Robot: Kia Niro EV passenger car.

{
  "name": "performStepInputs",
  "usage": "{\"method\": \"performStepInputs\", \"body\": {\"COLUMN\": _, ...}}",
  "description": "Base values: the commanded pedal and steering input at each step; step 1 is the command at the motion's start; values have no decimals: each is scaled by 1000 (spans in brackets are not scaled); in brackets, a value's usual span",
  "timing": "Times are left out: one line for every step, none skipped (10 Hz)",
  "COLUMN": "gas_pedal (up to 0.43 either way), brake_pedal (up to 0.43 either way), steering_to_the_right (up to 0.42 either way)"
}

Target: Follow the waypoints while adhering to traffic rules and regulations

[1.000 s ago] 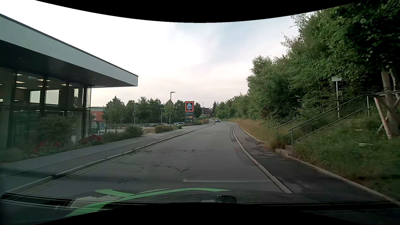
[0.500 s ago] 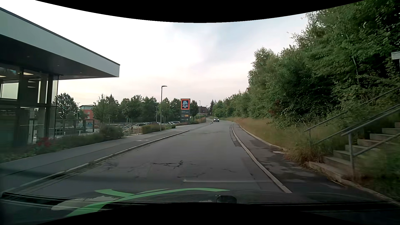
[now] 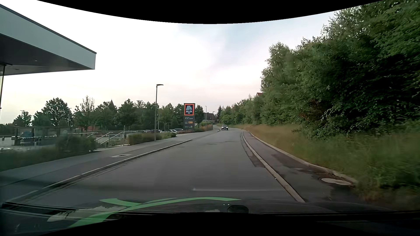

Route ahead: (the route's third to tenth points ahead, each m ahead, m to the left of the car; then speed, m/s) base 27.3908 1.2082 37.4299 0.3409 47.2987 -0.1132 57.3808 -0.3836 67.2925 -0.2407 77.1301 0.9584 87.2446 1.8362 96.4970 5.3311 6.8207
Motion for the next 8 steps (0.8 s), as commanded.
{"method": "performStepInputs", "body": {"gas_pedal": 87, "brake_pedal": 0, "steering_to_the_right": 20}}
{"method": "performStepInputs", "body": {"gas_pedal": 87, "brake_pedal": 0, "steering_to_the_right": 20}}
{"method": "performStepInputs", "body": {"gas_pedal": 87, "brake_pedal": 0, "steering_to_the_right": 20}}
{"method": "performStepInputs", "body": {"gas_pedal": 87, "brake_pedal": 0, "steering_to_the_right": 20}}
{"method": "performStepInputs", "body": {"gas_pedal": 87, "brake_pedal": 0, "steering_to_the_right": 20}}
{"method": "performStepInputs", "body": {"gas_pedal": 87, "brake_pedal": 0, "steering_to_the_right": 21}}
{"method": "performStepInputs", "body": {"gas_pedal": 98, "brake_pedal": 0, "steering_to_the_right": 21}}
{"method": "performStepInputs", "body": {"gas_pedal": 98, "brake_pedal": 0, "steering_to_the_right": 21}}
